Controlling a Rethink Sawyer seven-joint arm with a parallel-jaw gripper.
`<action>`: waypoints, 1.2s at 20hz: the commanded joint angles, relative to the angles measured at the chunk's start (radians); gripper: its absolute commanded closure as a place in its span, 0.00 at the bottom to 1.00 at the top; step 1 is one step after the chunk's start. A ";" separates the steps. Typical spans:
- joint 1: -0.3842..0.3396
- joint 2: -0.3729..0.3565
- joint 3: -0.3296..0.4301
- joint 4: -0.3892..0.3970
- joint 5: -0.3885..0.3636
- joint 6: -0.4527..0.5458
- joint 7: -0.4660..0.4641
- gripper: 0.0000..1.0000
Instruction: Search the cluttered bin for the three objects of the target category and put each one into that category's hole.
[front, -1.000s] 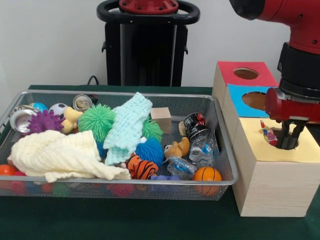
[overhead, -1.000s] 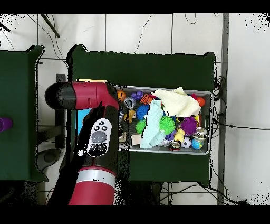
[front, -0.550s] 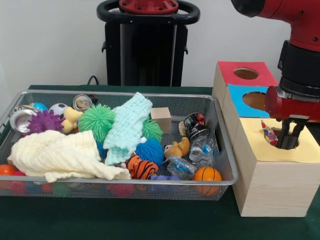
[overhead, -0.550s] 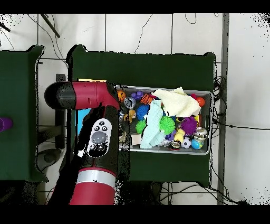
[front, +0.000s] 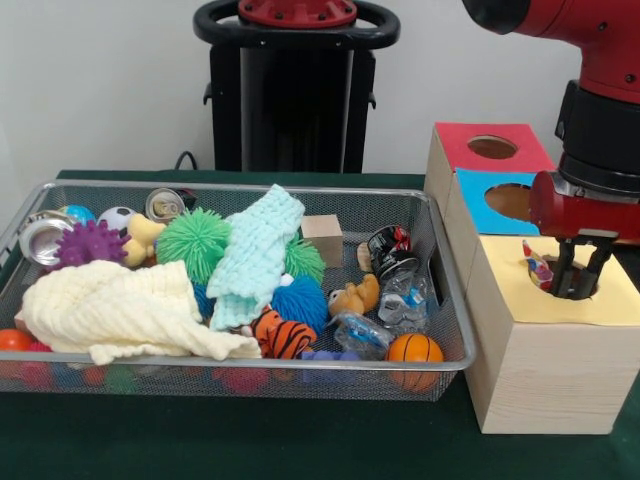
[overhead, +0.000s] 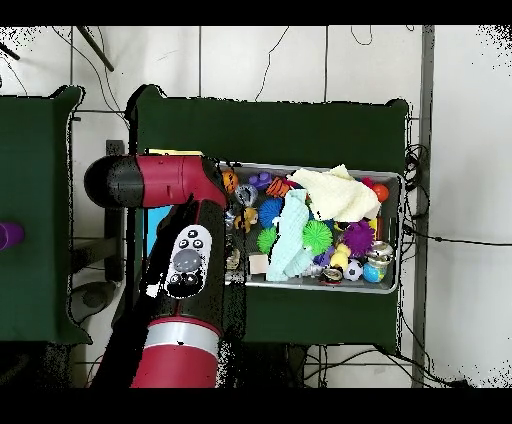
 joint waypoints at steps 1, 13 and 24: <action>-0.041 -0.071 0.046 -0.050 0.026 -0.111 0.181 0.00; -0.038 -0.072 0.043 -0.053 0.013 -0.115 0.171 0.00; -0.044 -0.080 0.048 -0.059 0.017 -0.082 0.161 0.00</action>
